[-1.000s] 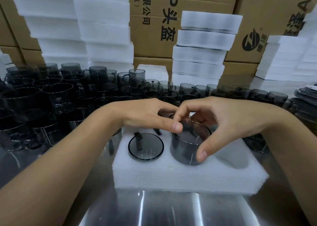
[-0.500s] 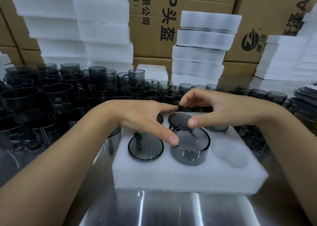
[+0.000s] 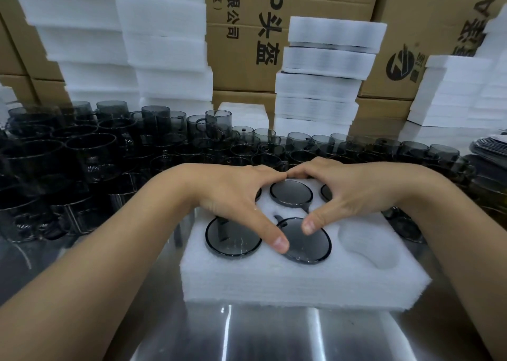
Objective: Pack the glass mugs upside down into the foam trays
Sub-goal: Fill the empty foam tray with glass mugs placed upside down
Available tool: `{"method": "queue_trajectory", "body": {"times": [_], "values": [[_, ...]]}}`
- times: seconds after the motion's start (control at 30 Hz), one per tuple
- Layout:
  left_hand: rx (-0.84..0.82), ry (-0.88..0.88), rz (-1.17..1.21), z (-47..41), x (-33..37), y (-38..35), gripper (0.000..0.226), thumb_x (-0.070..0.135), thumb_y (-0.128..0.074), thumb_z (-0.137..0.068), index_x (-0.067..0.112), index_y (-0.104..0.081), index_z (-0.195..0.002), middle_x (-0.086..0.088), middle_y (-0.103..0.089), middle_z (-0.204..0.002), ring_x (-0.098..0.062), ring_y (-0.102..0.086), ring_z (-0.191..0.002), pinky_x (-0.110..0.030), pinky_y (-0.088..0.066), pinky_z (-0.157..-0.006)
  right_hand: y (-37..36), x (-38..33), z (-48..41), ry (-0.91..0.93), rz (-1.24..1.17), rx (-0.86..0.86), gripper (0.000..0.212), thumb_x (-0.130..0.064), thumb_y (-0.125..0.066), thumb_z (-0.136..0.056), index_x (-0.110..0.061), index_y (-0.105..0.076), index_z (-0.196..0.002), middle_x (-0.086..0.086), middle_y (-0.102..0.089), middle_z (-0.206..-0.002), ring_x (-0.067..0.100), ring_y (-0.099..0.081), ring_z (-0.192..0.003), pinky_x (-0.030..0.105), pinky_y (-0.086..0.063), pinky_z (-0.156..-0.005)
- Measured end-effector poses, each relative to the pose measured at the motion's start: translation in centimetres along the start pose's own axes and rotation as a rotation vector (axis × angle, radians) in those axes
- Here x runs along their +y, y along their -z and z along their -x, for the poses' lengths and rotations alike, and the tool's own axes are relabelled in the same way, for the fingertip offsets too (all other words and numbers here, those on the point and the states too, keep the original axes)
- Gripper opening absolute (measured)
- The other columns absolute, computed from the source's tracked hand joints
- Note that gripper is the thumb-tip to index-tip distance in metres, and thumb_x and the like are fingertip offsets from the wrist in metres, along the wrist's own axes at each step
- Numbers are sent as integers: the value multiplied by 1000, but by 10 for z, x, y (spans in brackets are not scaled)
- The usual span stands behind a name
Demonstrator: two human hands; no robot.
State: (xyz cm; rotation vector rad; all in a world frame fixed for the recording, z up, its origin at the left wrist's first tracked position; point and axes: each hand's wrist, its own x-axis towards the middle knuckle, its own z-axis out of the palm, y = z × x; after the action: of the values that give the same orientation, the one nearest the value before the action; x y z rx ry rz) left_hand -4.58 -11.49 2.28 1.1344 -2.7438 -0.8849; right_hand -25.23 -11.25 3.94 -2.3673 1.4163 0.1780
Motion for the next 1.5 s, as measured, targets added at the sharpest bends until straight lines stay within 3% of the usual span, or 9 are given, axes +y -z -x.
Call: {"method": "queue_trajectory", "body": {"times": [0.3, 0.53, 0.67, 0.77, 0.83, 0.9, 0.97, 1.2, 1.5], "values": [[10, 3, 1, 0, 2, 0, 72, 60, -81, -54, 87, -22, -86, 31, -29, -137, 9, -29, -122, -8, -25, -91, -1, 0, -2, 2, -3, 6, 105, -76, -63, -50, -45, -24, -142, -17, -27, -136, 7, -27, -131, 36, -27, -113], [-25, -3, 26, -3, -1, 0, 67, 61, -77, -53, 85, -24, -87, 40, -30, -124, 15, -33, -113, -3, -26, -85, -1, 2, -2, 5, -9, 9, 101, -76, -64, -51, -48, -25, -140, -20, -26, -136, 4, -27, -129, 32, -26, -111], [-12, -24, 43, -2, -7, 2, 69, 57, -81, -60, 83, -30, -99, 57, -31, -110, 37, -30, -101, 7, -30, -77, -2, 3, -2, 1, -17, 7, 103, -78, -63, -50, -49, -23, -140, -22, -26, -136, 5, -28, -130, 34, -27, -112], [168, -5, 47, 0, -9, 4, 87, 76, -67, -60, 49, -39, -138, 49, -40, -122, 31, -39, -103, 2, -31, -88, -1, 4, -2, -3, -9, 4, 109, -80, -62, -48, -48, -19, -143, -24, -23, -138, 4, -26, -131, 34, -25, -113], [468, 39, 53, -2, -16, 8, 89, 85, -53, -64, 34, -49, -137, 25, -51, -133, 15, -49, -108, -15, -37, -99, -2, 5, -1, -4, -12, 4, 113, -82, -61, -46, -47, -18, -144, -25, -22, -138, 3, -24, -131, 33, -24, -113], [815, 103, -42, -1, -29, 16, 72, 72, -44, -79, 27, -54, -134, 9, -57, -132, -4, -53, -112, -31, -41, -103, -2, 5, -1, 0, -20, 2, 111, -83, -60, -45, -49, -19, -143, -27, -21, -138, 2, -25, -130, 30, -24, -112], [984, 238, -234, 1, -45, 24, 54, 52, -45, -94, 21, -49, -139, 1, -54, -137, -20, -47, -124, -42, -37, -106, -3, 5, -1, 1, -22, 4, 109, -83, -60, -45, -51, -21, -141, -28, -22, -138, 1, -25, -129, 29, -25, -110], [861, 493, -387, -4, -75, 23, 57, 28, -45, -99, 18, -21, -151, -11, -38, -148, -34, -31, -134, -49, -29, -106, -3, 5, 0, 2, -39, 4, 109, -83, -61, -44, -52, -21, -140, -32, -20, -134, 0, -27, -125, 25, -26, -104], [1016, 453, -331, -3, -87, 21, 44, 13, -53, -96, 5, -44, -139, -15, -42, -127, -34, -59, -95, -37, -45, -88, -3, 7, -2, 18, -60, 10, 107, -81, -61, -45, -53, -21, -140, -31, -20, -133, -1, -26, -123, 23, -25, -99]]}}
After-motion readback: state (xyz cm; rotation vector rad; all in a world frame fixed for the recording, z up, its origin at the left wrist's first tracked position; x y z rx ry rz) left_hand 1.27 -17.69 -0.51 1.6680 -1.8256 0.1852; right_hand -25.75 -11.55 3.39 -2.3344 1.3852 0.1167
